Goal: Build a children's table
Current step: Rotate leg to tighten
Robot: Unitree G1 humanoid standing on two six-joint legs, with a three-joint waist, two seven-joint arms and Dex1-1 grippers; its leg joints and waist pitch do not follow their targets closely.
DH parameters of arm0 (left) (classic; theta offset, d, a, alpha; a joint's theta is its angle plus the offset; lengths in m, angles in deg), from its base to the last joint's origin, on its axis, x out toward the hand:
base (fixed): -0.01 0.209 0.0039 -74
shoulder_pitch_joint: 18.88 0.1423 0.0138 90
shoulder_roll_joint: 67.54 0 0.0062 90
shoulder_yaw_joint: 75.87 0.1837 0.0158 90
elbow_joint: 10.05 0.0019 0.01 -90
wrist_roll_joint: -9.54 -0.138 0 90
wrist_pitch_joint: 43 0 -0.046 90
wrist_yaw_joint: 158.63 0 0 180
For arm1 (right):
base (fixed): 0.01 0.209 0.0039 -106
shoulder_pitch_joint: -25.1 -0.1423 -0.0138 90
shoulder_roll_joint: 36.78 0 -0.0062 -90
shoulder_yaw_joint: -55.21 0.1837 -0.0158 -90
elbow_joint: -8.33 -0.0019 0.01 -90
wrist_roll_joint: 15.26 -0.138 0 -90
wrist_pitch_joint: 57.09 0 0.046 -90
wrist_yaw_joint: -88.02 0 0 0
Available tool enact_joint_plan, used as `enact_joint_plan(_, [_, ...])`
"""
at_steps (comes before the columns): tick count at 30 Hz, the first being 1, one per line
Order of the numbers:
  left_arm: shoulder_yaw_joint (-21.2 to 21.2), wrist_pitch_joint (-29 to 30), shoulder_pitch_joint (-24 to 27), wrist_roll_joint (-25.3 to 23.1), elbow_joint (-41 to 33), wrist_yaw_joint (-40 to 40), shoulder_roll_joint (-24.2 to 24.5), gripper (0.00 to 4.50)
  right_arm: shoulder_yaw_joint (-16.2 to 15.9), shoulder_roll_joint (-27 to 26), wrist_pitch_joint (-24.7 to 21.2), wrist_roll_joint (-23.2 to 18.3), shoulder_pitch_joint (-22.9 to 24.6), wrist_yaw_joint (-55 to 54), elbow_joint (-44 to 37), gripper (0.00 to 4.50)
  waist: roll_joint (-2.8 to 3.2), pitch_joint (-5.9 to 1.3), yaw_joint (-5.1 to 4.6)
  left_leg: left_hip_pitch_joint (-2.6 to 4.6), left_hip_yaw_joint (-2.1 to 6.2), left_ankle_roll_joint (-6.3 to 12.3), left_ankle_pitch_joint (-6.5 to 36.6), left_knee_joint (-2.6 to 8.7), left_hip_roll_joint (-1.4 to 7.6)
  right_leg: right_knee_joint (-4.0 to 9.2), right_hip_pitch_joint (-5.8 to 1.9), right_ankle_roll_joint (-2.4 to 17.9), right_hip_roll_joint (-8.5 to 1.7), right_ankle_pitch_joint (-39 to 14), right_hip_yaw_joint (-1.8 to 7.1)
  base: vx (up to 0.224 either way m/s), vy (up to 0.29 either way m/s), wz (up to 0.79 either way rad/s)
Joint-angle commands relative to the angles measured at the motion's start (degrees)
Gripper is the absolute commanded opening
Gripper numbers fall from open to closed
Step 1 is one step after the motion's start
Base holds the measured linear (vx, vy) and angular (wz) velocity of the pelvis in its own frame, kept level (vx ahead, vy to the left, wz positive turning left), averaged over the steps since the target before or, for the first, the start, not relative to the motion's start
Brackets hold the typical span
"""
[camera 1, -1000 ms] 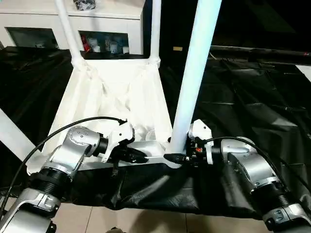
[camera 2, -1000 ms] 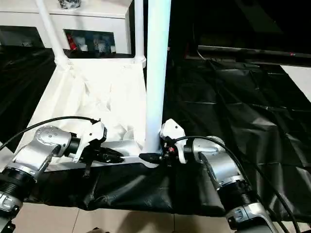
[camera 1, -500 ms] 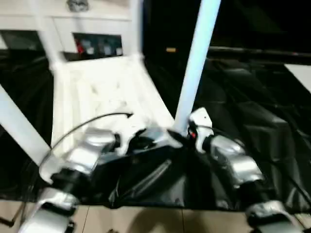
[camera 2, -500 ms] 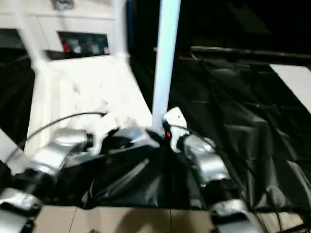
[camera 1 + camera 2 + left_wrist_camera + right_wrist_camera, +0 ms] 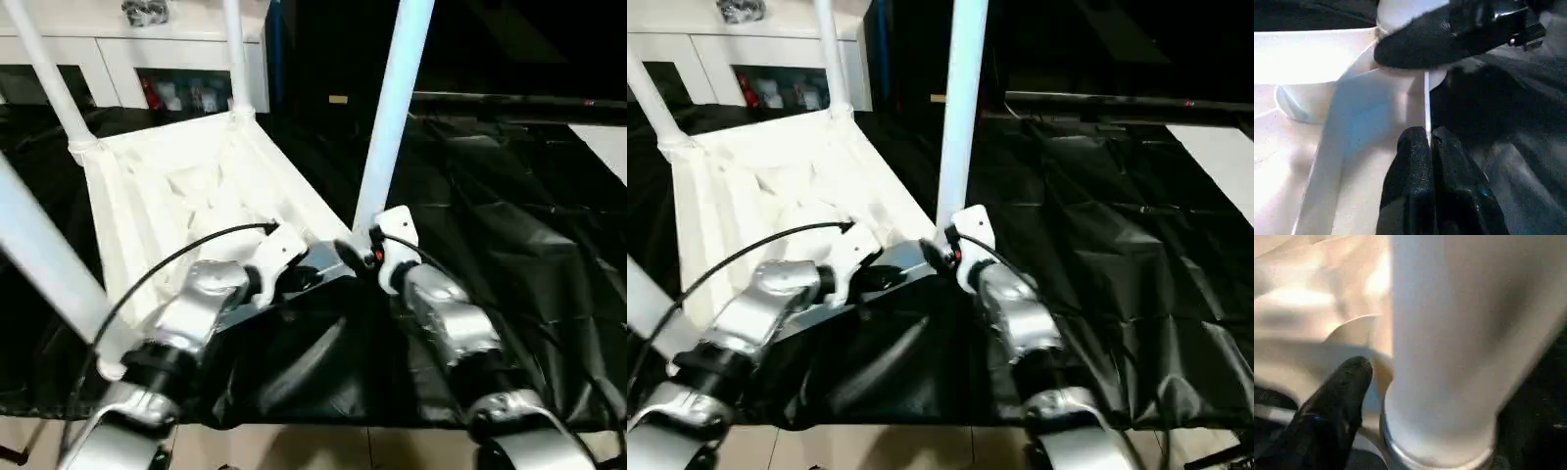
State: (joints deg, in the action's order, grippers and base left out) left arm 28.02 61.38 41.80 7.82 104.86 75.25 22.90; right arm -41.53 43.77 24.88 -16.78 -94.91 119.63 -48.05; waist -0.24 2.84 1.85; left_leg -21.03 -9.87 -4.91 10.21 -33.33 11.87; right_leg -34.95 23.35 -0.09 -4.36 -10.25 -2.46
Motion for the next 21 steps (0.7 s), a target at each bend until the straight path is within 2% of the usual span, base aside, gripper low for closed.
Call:
enact_joint_plan(1, [1.85, -3.2, 0.3, 3.65, -3.42, 5.05, -1.04, 0.0, -4.55, 0.17, 0.3, 0.58, 0.9, 6.24, -1.77, 3.77, -0.02, -3.53, 0.43, 0.39, -0.19, 1.48, 13.56, 3.82, 0.86, 4.37, -2.61, 11.76, -2.69, -12.31, 1.98, 0.0, 0.0, 0.0])
enact_joint_plan(2, [1.89, -3.36, 0.37, 3.69, -3.47, 5.37, -0.85, 0.0, -4.77, 0.58, 0.64, 0.66, 1.05, 6.9, -1.98, 3.77, -0.03, -3.54, 0.49, 0.33, -0.26, 1.62, 12.98, 3.77, 0.86, 4.27, -2.68, 12.09, -2.72, -11.07, 2.07, 0.0, 0.0, 0.0])
enact_joint_plan(3, [2.08, -3.72, 0.79, 4.02, -3.92, 7.52, 0.48, 0.0, -5.94, 3.3, 2.36, 0.4, 2.19, 11.78, -3.75, 3.77, -0.31, -3.6, 0.56, 0.17, -0.18, 1.86, 11.98, 3.8, 0.81, 4.01, -2.99, 12.58, -2.63, -9.45, 1.92, 0.0, 0.0, 0.0])
enact_joint_plan(6, [2.16, -4.23, 1.15, 4.19, -4.26, 9.57, 1.91, 0.0, -6.09, 5.89, 2.99, -0.95, 3.37, 17.37, -5.92, 3.77, -0.18, -3.55, 0.8, 0.16, -0.26, 2.83, 11.63, 3.65, 0.92, 3.75, -2.97, 13.29, -2.68, -7.83, 1.99, 0.0, 0.0, 0.0])
enact_joint_plan(9, [2.45, -4.6, 1.27, 4.82, -4.65, 13.04, 3.88, 0.0, -6.93, 8.98, 2.91, -2.2, 4.08, 23.33, -7.94, 3.77, -0.17, -3.49, 1.04, 0.32, -0.31, 2.95, 11.81, 3.66, 0.93, 3.83, -2.91, 13.71, -2.7, -8.38, 1.97, 0.0, 0.0, 0.0])
enact_joint_plan(11, [2.46, -4.63, 1.21, 5.05, -4.76, 14.56, 4.78, 0.0, -7.44, 10.27, 2.73, -2.93, 4.26, 25.88, -8.87, 3.77, 0.1, -3.41, 1.23, 0.42, -0.26, 2.66, 12.94, 3.76, 1.01, 3.9, -2.86, 13.57, -2.71, -9.78, 1.94, 0.0, 0.0, 0.0])
enact_joint_plan(13, [2.43, -4.9, 0.84, 5.08, -4.4, 15.66, 5.4, 0.0, -7.69, 10.96, 2.69, -3.22, 4.04, 27.32, -9.09, 3.77, -0.02, -3.41, 1.4, 0.56, -0.33, 2.38, 13.35, 3.75, 1.02, 4.0, -2.74, 13.59, -2.71, -10.24, 2.01, 0.0, 0.0, 0.0])
enact_joint_plan(14, [2.48, -5.17, 0.54, 5.06, -4.01, 16.21, 5.71, 0.0, -7.72, 11.19, 2.75, -3.26, 3.78, 27.86, -8.95, 3.77, 0.11, -3.46, 1.49, 0.59, -0.29, 2.28, 13.15, 3.73, 1.02, 3.94, -2.8, 13.64, -2.71, -10.12, 1.98, 0.0, 0.0, 0.0])
enact_joint_plan(17, [2.54, -5.86, -0.25, 5.27, -2.95, 17.83, 6.38, 0.0, -7.75, 11.48, 2.81, -3.23, 3.01, 29.93, -8.27, 3.41, 0.19, -3.51, 1.53, 0.52, -0.28, 2.04, 13.03, 3.72, 0.96, 3.82, -2.84, 13.85, -2.65, -9.36, 1.94, 0.0, 0.0, 0.0])
enact_joint_plan(19, [2.51, -6.11, -0.41, 5.07, -2.62, 17.97, 6.45, 0.0, -7.84, 11.39, 3.06, -3.06, 2.94, 30.33, -8.04, 3.34, 0.03, -3.52, 1.73, 0.57, -0.34, 2.06, 12.75, 3.67, 1.0, 3.75, -2.82, 14.14, -2.68, -8.92, 1.96, 0.0, 0.0, 0.0])
enact_joint_plan(21, [2.52, -6.28, -0.37, 5.19, -2.38, 18.58, 6.64, 0.0, -8.1, 11.34, 2.97, -3.31, 3.03, 30.98, -8.19, 3.0, 0.07, -3.58, 1.81, 0.56, -0.3, 2.02, 12.24, 3.66, 1.04, 3.65, -2.87, 14.23, -2.72, -8.45, 1.96, 0.0, 0.0, 0.0])
